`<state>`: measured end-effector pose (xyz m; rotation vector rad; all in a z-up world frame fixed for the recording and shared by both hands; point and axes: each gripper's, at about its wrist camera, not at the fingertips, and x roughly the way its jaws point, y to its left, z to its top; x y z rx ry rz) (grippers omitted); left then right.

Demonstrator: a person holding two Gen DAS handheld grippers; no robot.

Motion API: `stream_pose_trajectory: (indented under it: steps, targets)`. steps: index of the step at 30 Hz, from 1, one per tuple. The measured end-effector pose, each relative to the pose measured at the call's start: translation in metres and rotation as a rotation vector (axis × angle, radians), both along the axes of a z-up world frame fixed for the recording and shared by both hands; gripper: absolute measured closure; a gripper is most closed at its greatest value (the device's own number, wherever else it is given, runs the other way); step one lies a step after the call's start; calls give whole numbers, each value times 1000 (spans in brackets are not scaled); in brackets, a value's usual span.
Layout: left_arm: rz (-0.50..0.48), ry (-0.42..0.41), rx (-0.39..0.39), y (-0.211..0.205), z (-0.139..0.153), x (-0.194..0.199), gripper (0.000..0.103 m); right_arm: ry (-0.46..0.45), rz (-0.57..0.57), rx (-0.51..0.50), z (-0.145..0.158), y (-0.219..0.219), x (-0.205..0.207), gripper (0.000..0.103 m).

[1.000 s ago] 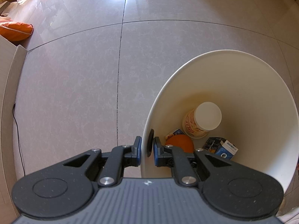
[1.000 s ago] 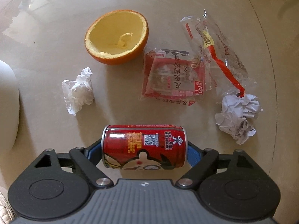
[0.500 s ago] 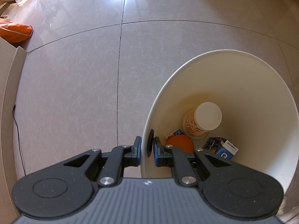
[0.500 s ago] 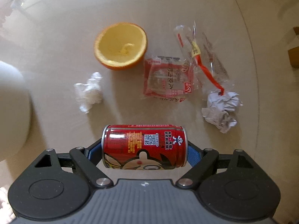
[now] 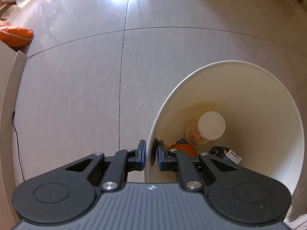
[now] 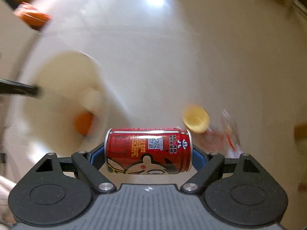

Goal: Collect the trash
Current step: 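Carry the red can over the bin and release it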

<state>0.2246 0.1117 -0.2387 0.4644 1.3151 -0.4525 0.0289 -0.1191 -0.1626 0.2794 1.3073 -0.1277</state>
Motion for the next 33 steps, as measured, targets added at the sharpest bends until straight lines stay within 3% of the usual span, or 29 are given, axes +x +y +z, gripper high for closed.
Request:
stream_pose_trajectory:
  steps: [5,12,17,23,33]
  targets:
    - [8,10,-14,3,0,0,93,-112,117,14,52,58,31,13]
    - [-12,20,-8,3,1,3,93,-122,184,6,47,105,62,13]
    - [-10,20,-7,2,-2,5,93,-134,185,-22,31,110,73,10]
    - [-2,27,-16,3,-2,6,93,-154,164,-44,37,103,56,3]
    - [-12,11,-14,3,-1,1,93,-210,32,-156,94,81,19,1]
